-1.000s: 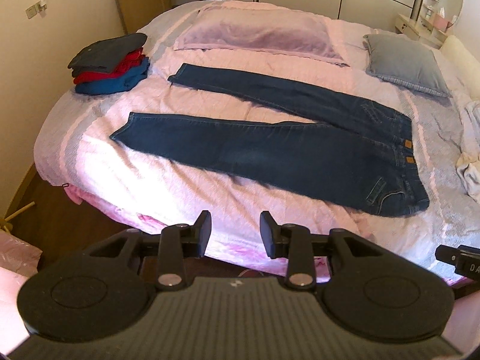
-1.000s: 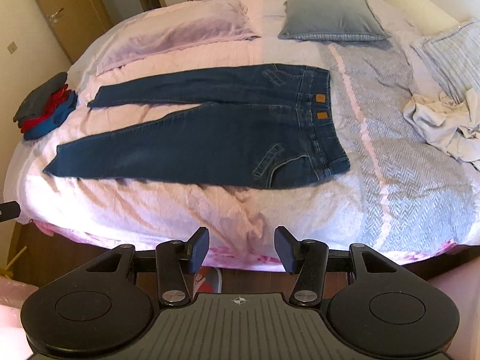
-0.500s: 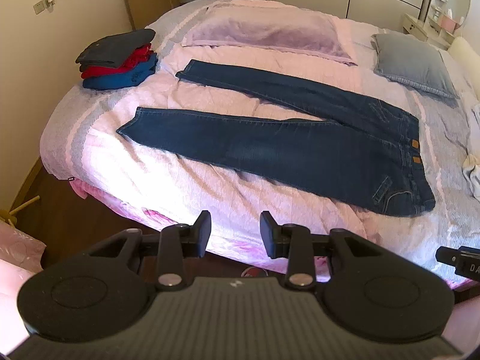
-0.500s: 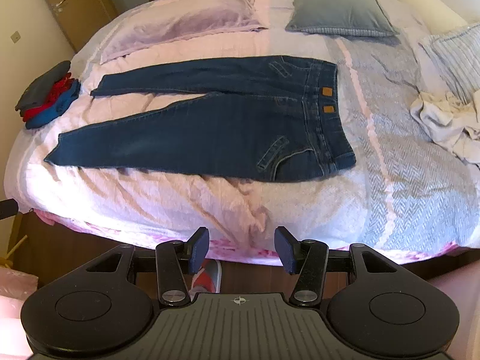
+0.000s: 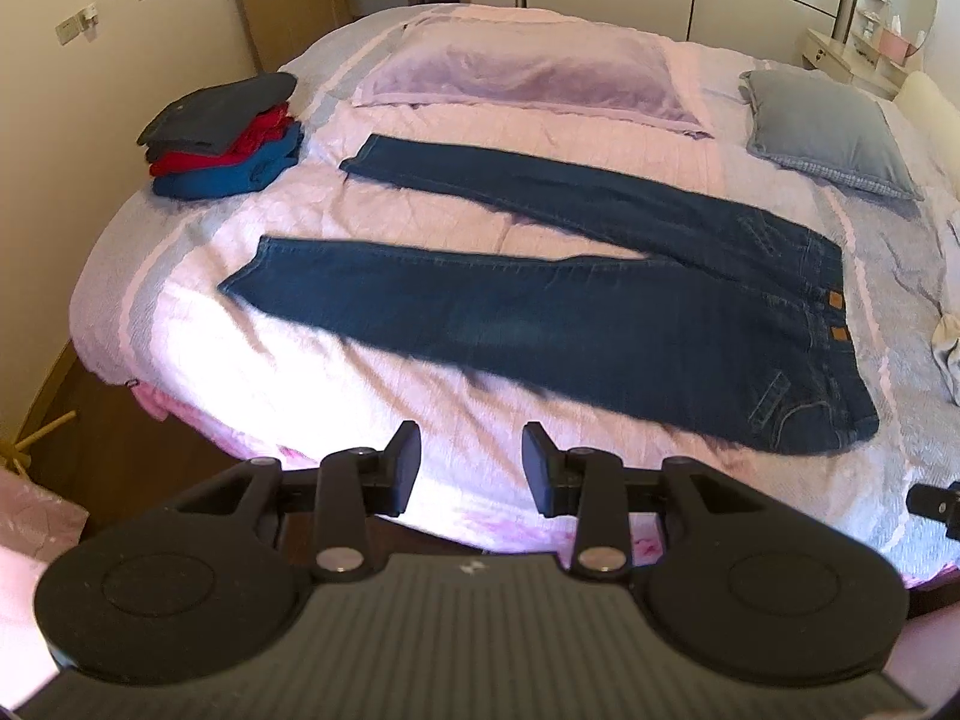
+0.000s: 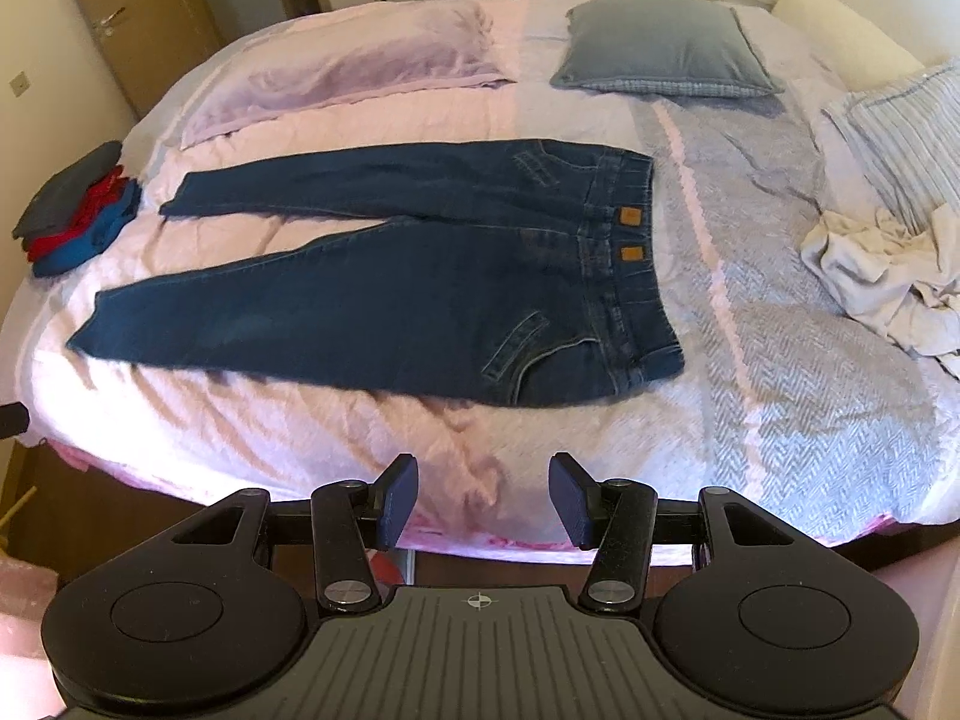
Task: Fold clothes
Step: 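Release the jeans from both tools and lift them away, then grasp the jeans leg hem with the left tool while the right tool grasps the waistband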
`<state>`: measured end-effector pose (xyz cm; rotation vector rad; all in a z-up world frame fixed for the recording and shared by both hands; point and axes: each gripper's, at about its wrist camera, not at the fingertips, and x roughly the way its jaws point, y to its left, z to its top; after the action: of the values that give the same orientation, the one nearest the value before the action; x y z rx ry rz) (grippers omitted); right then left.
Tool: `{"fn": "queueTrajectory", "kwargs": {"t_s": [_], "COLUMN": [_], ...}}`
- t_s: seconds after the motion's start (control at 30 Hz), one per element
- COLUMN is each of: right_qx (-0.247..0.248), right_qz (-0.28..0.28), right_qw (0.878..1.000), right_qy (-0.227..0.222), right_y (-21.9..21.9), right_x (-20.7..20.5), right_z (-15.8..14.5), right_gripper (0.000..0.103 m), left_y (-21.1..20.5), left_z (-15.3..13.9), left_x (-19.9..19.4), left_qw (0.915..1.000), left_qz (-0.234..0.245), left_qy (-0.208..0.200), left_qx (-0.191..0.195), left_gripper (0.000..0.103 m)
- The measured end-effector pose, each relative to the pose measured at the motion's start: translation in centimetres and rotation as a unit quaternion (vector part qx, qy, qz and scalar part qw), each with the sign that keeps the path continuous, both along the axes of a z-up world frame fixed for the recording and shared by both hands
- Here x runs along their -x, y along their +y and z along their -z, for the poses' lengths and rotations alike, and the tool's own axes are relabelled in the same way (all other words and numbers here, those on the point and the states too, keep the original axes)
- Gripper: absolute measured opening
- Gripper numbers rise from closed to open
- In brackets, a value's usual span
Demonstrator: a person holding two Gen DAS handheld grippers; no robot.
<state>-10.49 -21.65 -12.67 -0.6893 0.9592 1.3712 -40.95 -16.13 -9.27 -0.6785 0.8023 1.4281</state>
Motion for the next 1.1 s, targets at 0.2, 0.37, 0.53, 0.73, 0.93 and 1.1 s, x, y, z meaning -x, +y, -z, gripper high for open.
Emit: {"fn": "queueTrajectory", "kwargs": {"t_s": [0.2, 0.37, 0.53, 0.73, 0.93, 1.1], "right_qx": [0.020, 0.030, 0.033, 0.039, 0.039, 0.041], "right_qz": [0.023, 0.059, 0.100, 0.134, 0.095, 0.031], "right_qw": [0.999, 0.998, 0.994, 0.989, 0.993, 0.998], "right_qy": [0.014, 0.017, 0.026, 0.043, 0.051, 0.046], "right_y": [3.7, 8.5, 14.4, 22.0, 30.0, 36.7], "right_x": [-1.7, -3.8, -6.3, -9.5, -12.7, -14.7], "right_z": [1.7, 3.5, 5.1, 7.6, 12.1, 15.6], "right_gripper": [0.052, 0.052, 0.052, 0.052, 0.052, 0.052], "left_y": [5.2, 11.9, 21.3, 33.1, 43.1, 49.8], "left_z": [1.4, 3.1, 5.2, 8.1, 13.8, 18.5], "left_x": [-1.1, -2.0, -3.2, -4.8, -6.5, -8.9], "left_qw": [0.9995, 0.9979, 0.9933, 0.9823, 0.9635, 0.9398], "left_qz": [0.028, 0.060, 0.110, 0.185, 0.266, 0.341], "left_qy": [-0.011, -0.022, -0.020, -0.020, -0.003, 0.015], "left_qx": [0.001, 0.011, 0.030, 0.018, 0.034, 0.020], "left_gripper": [0.033, 0.033, 0.033, 0.033, 0.033, 0.033]}}
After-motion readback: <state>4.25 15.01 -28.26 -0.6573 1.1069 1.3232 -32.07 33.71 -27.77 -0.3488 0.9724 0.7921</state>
